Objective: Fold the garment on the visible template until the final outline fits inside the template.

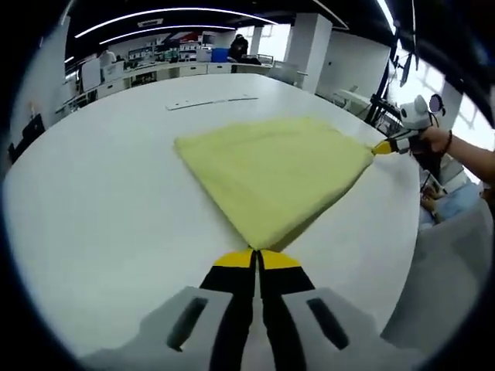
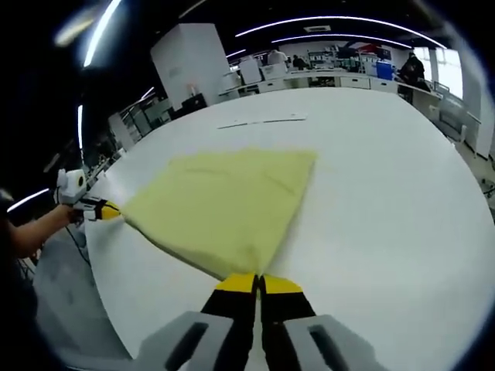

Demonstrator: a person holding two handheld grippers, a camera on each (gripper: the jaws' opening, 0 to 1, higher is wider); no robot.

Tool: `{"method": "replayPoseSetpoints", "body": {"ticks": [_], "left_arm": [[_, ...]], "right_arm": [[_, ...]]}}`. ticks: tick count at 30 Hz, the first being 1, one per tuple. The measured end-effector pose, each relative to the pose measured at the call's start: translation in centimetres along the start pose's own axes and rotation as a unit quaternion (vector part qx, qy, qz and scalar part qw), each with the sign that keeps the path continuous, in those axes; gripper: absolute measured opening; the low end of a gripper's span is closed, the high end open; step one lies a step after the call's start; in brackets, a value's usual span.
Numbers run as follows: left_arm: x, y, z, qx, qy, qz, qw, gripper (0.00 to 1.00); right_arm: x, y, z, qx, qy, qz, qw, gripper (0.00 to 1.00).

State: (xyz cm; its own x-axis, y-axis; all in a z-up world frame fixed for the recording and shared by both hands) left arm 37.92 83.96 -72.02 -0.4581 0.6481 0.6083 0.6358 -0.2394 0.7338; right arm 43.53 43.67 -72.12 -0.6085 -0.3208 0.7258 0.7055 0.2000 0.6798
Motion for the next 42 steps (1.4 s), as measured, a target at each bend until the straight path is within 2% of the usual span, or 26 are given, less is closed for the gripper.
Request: {"method": "replayPoseSetpoints", "body": {"ticks": [26, 42], "left_arm": [[0.7, -2.0, -1.1, 0.001, -0.009, 0.013, 0.9999, 0.0], [1.0, -2.4, -1.4, 0.009, -0.004, 0.01, 0.9999, 0.0]], "right_arm": [[1.3, -2.2, 0.4, -0.009, 0.006, 0.018, 0.9998, 0.0], [1.5, -2.4, 1.1, 0.017, 0.01, 0.024, 0.9995, 0.0]]}}
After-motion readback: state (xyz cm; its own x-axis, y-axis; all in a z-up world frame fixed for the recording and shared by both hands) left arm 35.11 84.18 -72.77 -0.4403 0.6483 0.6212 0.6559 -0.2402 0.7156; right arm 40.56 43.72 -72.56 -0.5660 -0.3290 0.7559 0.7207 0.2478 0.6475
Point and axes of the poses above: the point that each gripper's makers call its tool centre point, and the gripper's own axes: x roughly backward along the fingers, z roughly to its left, y roughly out of its top, the point moved 5 cm from there along x, roughly backward along the fingers, and after that the axes turned 14 degrees about -y, right-handed, at the moved point
